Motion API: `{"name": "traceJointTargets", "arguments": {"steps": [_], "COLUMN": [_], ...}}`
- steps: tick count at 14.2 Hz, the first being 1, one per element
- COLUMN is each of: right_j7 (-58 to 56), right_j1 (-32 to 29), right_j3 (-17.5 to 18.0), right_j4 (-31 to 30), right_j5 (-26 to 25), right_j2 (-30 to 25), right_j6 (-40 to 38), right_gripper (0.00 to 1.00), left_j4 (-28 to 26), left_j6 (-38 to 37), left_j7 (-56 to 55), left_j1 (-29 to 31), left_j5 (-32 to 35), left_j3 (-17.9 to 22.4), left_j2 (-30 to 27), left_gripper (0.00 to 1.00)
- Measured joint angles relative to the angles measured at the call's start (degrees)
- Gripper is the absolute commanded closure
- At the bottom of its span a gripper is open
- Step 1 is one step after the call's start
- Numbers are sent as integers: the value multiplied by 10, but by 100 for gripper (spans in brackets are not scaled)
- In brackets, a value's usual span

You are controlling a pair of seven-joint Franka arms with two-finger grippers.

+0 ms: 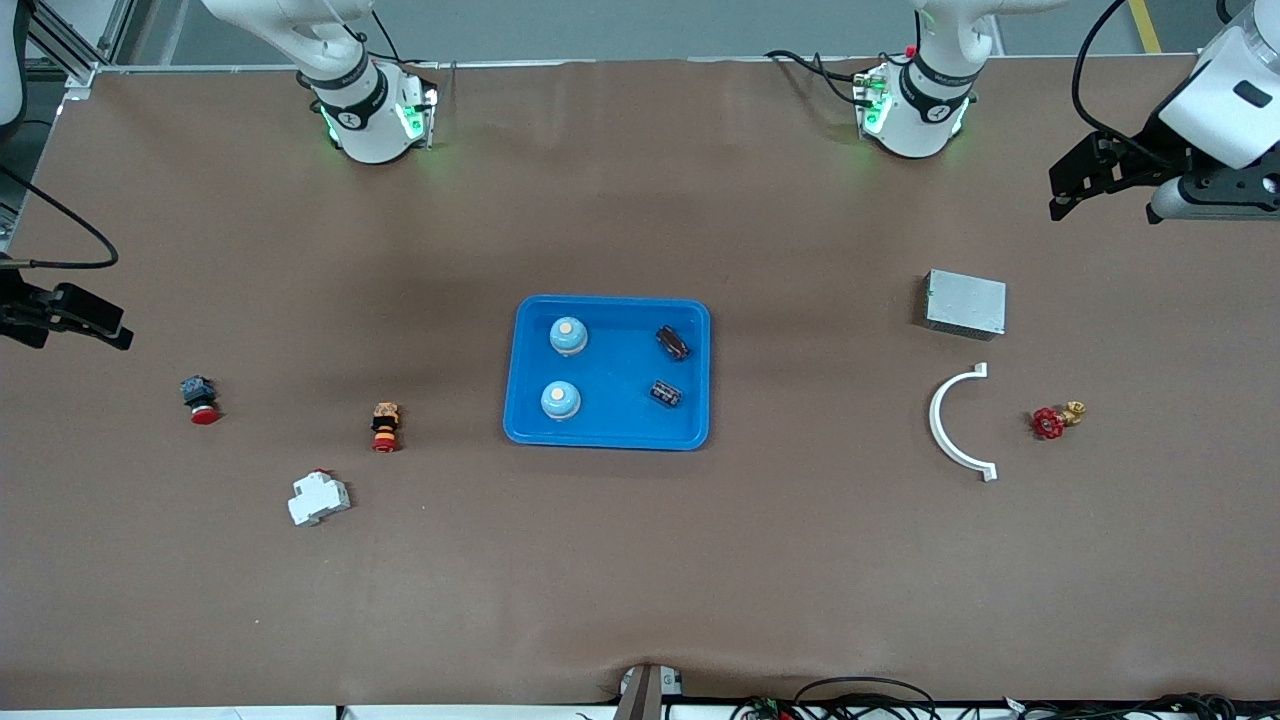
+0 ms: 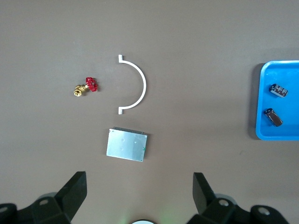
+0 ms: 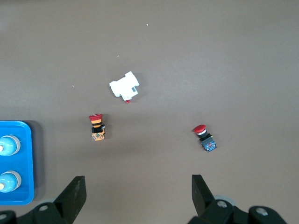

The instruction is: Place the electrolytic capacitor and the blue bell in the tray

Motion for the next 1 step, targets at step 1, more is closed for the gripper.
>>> {"name": "traceJointTargets", "arguments": {"steps": [1], "right_j7": [0], "right_j1": [0], "right_j3": [0], "right_j4": [0], "right_j5": [0], "right_j2": [0], "right_j6": [0], "right_gripper": [0], "left_j4": [0], "left_j6": [0], "left_j7": [0], "left_j1": [0], "left_j5": [0], "left_j3": [0], "left_j2": [0], "left_gripper": [0]}}
